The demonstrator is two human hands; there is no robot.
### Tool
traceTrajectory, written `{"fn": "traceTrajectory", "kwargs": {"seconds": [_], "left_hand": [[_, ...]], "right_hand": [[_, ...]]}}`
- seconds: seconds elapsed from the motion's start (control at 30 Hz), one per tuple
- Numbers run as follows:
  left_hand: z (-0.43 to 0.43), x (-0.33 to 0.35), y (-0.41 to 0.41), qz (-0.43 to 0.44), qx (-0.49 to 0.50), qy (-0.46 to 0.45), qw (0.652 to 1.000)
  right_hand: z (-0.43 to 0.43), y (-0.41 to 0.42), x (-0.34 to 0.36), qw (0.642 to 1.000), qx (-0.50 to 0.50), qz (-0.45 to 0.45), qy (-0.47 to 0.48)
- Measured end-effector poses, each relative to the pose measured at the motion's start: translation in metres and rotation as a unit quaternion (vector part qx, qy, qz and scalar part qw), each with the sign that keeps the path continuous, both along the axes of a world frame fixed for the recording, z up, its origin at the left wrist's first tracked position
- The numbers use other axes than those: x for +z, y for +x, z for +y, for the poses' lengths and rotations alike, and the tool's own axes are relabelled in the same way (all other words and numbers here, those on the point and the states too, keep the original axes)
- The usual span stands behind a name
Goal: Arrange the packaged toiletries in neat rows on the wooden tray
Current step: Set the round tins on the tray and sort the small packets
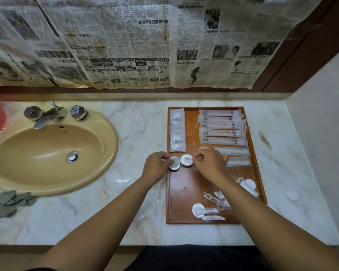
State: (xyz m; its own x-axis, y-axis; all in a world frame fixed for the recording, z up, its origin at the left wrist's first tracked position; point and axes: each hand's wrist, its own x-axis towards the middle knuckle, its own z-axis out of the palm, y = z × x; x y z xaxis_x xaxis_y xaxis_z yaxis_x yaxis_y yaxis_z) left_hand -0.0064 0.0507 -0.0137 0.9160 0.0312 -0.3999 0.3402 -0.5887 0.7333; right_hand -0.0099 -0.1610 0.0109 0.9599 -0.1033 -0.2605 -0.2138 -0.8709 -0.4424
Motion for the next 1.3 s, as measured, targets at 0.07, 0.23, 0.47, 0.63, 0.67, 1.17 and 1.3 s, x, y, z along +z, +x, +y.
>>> {"fn": "traceTrajectory", "kwargs": {"seconds": [0.07, 0.23, 0.47, 0.63, 0.67, 1.17, 1.3], "left_hand": [[-0.001, -0.004, 0.001, -0.003, -0.013, 0.027, 1.000], [-0.005, 0.001, -0.003, -0.072, -0.089, 0.092, 0.989], [-0.011, -0.007, -0.007, -0.149, -0.258, 0.319, 0.900], [-0.020, -0.006, 0.005, -0.167, -0.263, 0.375, 0.873], [-0.020, -0.004, 0.008, -0.164, -0.264, 0.375, 0.873], [-0.026, -0.005, 0.023, -0.134, -0.289, 0.405, 0.857], [-0.027, -0.005, 0.023, -0.127, -0.288, 0.403, 0.859]], "right_hand": [[-0.003, -0.002, -0.001, 1.000, -0.001, 0.002, -0.001], [-0.001, -0.002, -0.005, 0.999, 0.040, 0.001, -0.006], [0.008, 0.000, -0.014, 0.983, 0.175, 0.013, -0.054], [0.016, 0.016, -0.019, 0.971, 0.219, 0.020, -0.099], [0.017, 0.019, -0.020, 0.969, 0.226, 0.019, -0.101], [0.025, 0.033, -0.032, 0.960, 0.257, 0.031, -0.106], [0.028, 0.035, -0.032, 0.959, 0.256, 0.028, -0.121]]}}
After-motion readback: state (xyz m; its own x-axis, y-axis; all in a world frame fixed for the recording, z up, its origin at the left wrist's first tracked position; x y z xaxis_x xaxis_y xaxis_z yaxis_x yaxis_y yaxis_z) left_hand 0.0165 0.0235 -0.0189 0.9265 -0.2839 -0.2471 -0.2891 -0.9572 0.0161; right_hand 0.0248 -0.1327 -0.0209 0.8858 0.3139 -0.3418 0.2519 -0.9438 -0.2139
